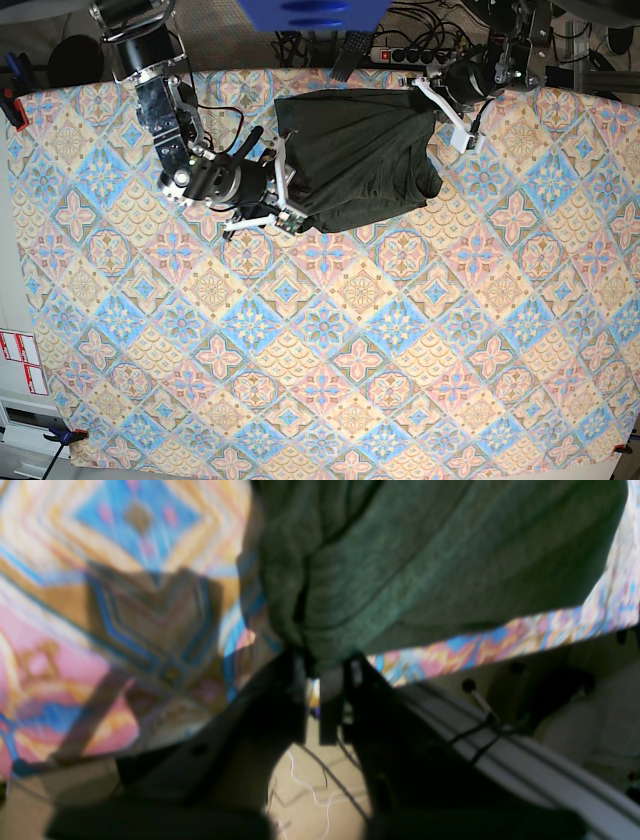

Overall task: Fold the T-shirt properly
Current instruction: 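Grasp the shirt's other end with the left gripper and lift it, then fold the lifted end with the left gripper over onto the bundle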

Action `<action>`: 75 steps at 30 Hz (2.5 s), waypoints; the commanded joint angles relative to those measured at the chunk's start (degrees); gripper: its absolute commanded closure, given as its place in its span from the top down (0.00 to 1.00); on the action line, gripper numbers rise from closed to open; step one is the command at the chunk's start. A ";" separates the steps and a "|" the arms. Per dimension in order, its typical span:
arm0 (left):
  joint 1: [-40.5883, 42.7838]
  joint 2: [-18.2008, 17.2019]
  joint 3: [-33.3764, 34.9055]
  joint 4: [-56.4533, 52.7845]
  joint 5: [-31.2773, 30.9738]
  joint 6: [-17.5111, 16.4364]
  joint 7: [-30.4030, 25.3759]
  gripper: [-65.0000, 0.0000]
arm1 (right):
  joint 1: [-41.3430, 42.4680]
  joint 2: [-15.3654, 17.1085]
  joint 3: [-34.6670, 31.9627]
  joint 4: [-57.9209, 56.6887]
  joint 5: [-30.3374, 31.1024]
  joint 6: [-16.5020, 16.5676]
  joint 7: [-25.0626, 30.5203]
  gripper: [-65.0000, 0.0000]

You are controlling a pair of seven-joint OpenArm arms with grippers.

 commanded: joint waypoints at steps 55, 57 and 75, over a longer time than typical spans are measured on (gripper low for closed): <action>6.60 -2.09 -0.14 11.80 -2.29 -0.06 0.03 0.57 | 20.22 -18.08 -25.45 -29.63 -3.97 0.21 5.59 0.19; 6.77 -2.09 -0.14 11.80 -1.94 -0.06 0.03 0.49 | 20.22 -18.08 -25.37 -29.72 -3.97 0.21 5.68 0.14; 7.13 -2.00 1.53 13.03 -0.80 -0.14 0.21 0.18 | 21.98 -17.03 -10.07 -29.55 -4.06 0.21 5.50 0.12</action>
